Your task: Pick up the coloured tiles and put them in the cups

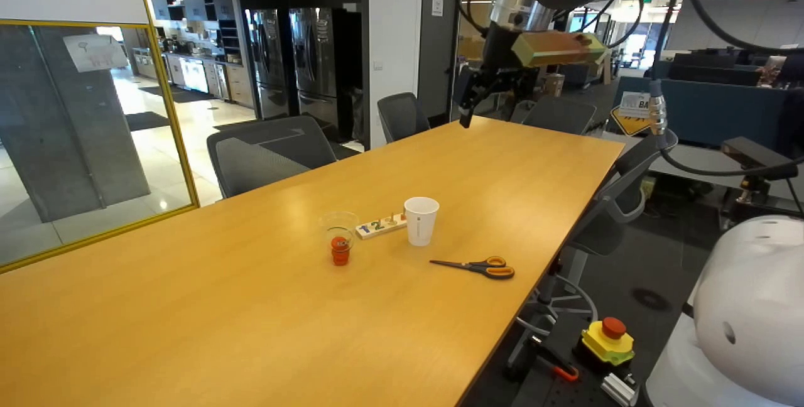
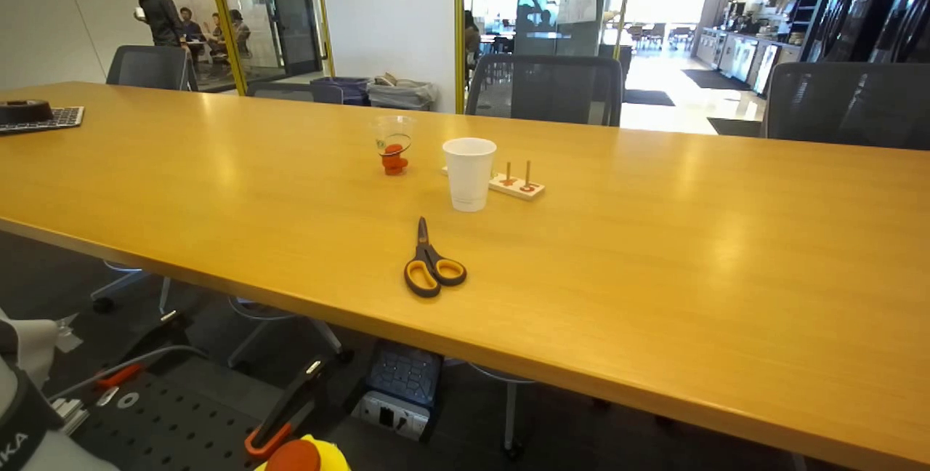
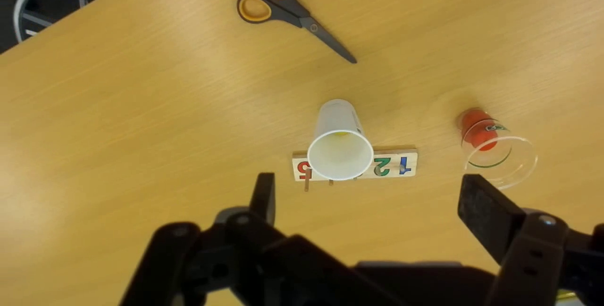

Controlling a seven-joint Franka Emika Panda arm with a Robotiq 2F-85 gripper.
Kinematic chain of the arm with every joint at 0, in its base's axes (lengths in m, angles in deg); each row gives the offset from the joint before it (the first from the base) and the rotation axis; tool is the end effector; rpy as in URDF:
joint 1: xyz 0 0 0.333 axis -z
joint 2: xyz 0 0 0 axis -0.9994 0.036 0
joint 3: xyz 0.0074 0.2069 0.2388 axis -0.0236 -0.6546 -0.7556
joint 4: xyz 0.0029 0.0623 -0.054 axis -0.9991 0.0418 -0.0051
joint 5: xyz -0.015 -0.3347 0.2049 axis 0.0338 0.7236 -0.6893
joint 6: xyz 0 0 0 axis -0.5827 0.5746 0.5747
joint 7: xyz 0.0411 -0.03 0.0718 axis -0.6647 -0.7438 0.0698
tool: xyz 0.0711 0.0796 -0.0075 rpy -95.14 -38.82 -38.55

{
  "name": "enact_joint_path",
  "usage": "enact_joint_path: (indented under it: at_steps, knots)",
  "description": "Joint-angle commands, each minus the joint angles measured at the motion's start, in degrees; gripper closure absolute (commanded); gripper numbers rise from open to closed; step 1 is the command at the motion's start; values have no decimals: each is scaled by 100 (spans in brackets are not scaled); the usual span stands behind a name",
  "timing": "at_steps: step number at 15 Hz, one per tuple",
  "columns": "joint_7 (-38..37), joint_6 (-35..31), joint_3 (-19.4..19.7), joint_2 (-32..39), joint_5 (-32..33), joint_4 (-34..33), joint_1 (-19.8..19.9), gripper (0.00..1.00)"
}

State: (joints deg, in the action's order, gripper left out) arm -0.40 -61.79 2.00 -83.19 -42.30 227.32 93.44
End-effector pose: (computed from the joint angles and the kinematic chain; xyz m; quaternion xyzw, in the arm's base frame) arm 0.3499 -0.0632 0.5757 0.9705 -0.1789 0.1490 0.0631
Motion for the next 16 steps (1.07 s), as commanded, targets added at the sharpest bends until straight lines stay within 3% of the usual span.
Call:
enact_joint_path:
  at_steps: [1, 6, 16]
  knots:
    - [609, 206, 146, -525, -156, 425, 55, 0]
    - [1177, 433, 305, -841, -230, 964, 21, 0]
    - [1318, 702, 356, -1281, -204, 1378, 94, 0]
